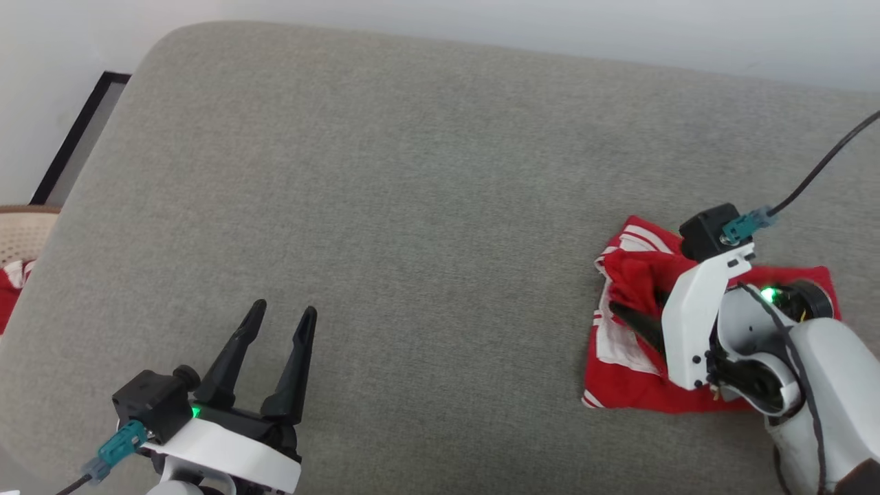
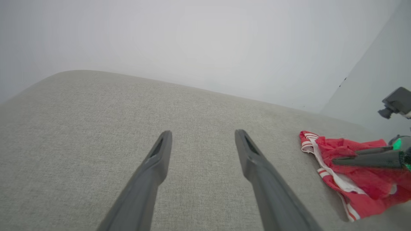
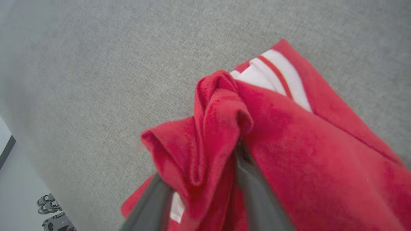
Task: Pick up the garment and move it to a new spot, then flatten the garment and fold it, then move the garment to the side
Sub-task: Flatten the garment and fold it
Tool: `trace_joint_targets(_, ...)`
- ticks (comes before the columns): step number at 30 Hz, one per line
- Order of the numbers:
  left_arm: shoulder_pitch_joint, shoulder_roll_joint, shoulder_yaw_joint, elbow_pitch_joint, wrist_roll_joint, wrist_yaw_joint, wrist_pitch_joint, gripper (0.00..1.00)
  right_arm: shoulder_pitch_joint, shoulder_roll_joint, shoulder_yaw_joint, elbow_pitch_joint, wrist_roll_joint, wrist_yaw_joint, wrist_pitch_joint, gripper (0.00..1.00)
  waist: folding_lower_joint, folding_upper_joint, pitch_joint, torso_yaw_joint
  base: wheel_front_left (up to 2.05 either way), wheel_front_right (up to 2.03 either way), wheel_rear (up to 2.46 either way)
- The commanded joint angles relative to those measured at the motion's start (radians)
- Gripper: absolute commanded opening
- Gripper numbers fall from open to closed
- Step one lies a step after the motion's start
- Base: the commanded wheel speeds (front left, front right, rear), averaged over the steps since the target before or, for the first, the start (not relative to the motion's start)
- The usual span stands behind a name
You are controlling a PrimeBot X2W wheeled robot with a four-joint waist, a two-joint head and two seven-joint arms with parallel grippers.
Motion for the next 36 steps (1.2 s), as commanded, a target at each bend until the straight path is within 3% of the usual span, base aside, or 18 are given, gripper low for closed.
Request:
trace_joint_targets(1,0.002,0.004,0.006,0.001,-0.010,0.002,-0.005,1.00,-0.016,-0.012,0.005,-0.013,0.009,0.000,-0.003,1.00,0.0000,-0.0001,-0.011,-0.015,0.00,0.00,0.00)
trace_joint_targets(9,0.033,0.012,0.018,0.001,-0.017,0.002,-0.005,1.00,-0.019,-0.067,-0.015,-0.079,0.041,0.000,0.013,1.00,0.0000,-0.0001,-0.060,-0.092,0.00,0.00,0.00)
trace_joint_targets(16,0.043,0.017,0.011,0.014,-0.040,0.002,-0.005,1.00,0.021,-0.087,-0.107,-0.067,0.043,0.000,-0.073,1.00,0.0000,-0.0001,-0.093,-0.156,0.00,0.00,0.00)
trace_joint_targets(22,0.033,0.016,0.012,0.039,-0.057,0.002,-0.005,1.00,0.047,-0.108,-0.109,0.002,0.033,0.000,-0.315,1.00,0.0000,-0.0001,-0.111,-0.205,0.00,0.00,0.00)
trace_joint_targets(31,0.078,-0.003,0.087,0.089,-0.058,0.002,-0.005,1.00,0.095,-0.103,-0.048,0.137,0.014,0.000,-0.797,1.00,0.0000,-0.0001,-0.162,-0.245,0.00,0.00,0.00)
trace_joint_targets(36,0.136,-0.019,0.130,0.100,-0.033,0.002,-0.005,1.00,0.159,-0.074,-0.052,0.209,-0.002,0.000,-0.959,1.00,0.0000,-0.0001,-0.198,-0.246,0.00,0.00,0.00)
